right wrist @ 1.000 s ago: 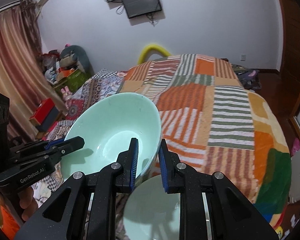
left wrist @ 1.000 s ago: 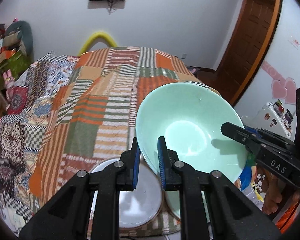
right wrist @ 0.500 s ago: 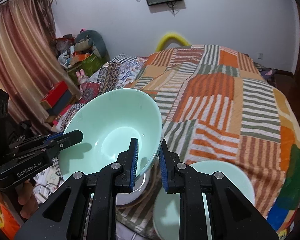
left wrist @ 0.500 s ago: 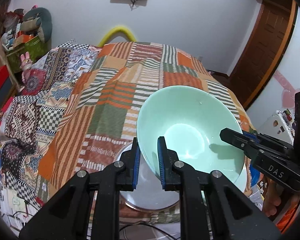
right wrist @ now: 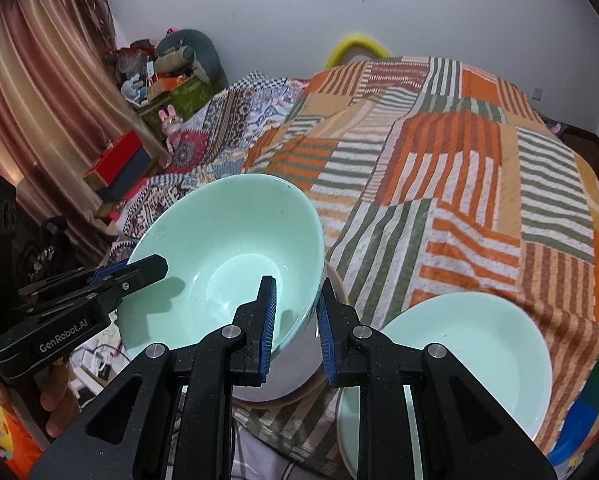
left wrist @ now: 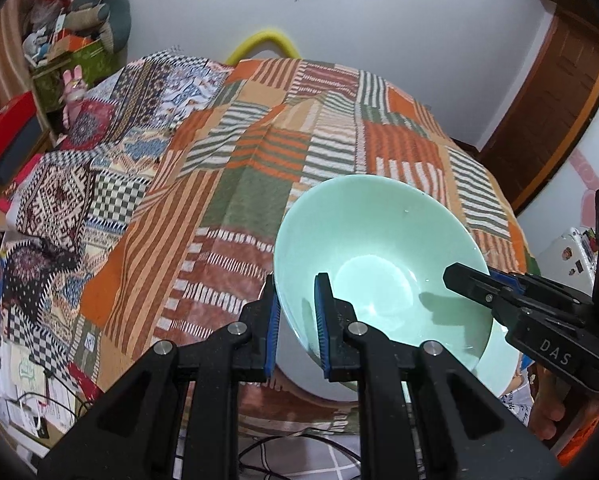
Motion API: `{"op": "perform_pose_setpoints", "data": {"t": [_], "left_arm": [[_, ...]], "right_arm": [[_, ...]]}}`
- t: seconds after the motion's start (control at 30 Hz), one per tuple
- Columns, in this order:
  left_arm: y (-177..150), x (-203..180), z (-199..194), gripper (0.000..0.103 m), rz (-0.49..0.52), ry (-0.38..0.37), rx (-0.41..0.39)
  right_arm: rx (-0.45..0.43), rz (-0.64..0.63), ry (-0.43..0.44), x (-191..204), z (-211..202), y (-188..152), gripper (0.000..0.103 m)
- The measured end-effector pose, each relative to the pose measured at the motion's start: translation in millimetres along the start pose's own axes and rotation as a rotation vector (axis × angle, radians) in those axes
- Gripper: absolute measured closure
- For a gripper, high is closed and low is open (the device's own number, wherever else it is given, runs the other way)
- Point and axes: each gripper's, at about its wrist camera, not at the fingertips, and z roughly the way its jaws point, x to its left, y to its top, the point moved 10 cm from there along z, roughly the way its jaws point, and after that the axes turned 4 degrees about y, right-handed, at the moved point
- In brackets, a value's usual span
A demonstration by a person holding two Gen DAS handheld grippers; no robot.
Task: Organize plates and bowls
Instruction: 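Lower the mint green bowl into the white dotted bowl with the left tool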
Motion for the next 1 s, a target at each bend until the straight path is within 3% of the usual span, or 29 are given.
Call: {"op": "perform_pose_setpoints", "data": {"t": [0.47,1.0], "left_arm": [[-28.5,15.0,28.6,0.087,-0.022,0.019,0.079],[-44.2,18.8,48.9,0.087,0.004,0.054,0.128]], "right_arm": [[0.091,0.015,0.003,-0.2,26.4,-23.8,0.085],[0.127,0.023,0.004,-3.8,40.8,-32.1,0.085]]}}
